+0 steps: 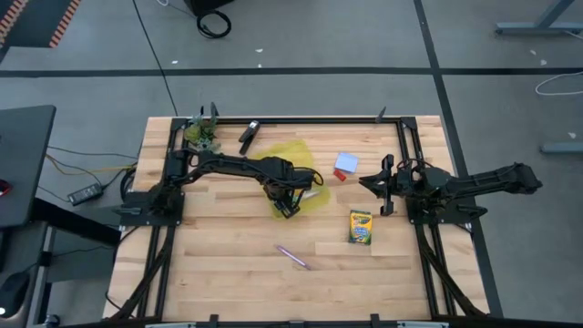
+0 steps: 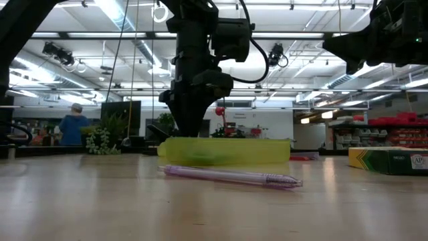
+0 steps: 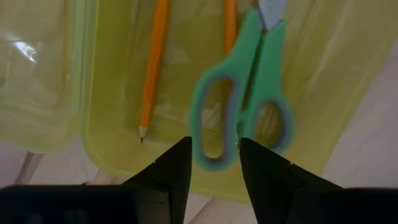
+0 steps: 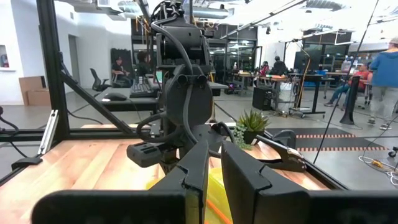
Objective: Pack school essentials
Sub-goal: Put the purple pen into the yellow supply box
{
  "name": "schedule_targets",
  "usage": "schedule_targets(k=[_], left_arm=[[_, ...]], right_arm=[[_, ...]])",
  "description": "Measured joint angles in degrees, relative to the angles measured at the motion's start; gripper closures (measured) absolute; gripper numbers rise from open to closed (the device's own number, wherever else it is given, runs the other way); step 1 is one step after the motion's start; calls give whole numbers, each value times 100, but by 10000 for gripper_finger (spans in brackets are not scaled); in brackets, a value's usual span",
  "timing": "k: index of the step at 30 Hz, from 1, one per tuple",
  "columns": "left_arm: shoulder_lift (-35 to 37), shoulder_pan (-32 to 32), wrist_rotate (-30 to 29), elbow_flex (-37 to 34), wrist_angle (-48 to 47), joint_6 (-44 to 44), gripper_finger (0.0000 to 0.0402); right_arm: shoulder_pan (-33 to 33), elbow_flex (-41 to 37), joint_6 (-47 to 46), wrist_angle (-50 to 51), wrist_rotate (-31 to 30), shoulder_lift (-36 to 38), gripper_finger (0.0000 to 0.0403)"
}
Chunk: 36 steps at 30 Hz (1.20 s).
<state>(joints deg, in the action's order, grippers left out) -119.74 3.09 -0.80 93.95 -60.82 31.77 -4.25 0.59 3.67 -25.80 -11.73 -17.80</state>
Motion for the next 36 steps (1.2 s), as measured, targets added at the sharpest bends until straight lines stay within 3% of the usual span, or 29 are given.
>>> schedule_targets(k=[6,13,20,36], left_arm=[[15,0,-9,104,-4,-541,238],[28,-503,-742,551,254,-2153,252],[28,-1118,-145,592,952,-2891,264],[-631,-2185,294,596,1029,-2495,242]], right_arm=[[0,0,0,0,-1,-2,351],[0,1,0,0,0,-2,351],[0,0,1,0,0,-1,351],[0,-1,1,3,0,-5,351]])
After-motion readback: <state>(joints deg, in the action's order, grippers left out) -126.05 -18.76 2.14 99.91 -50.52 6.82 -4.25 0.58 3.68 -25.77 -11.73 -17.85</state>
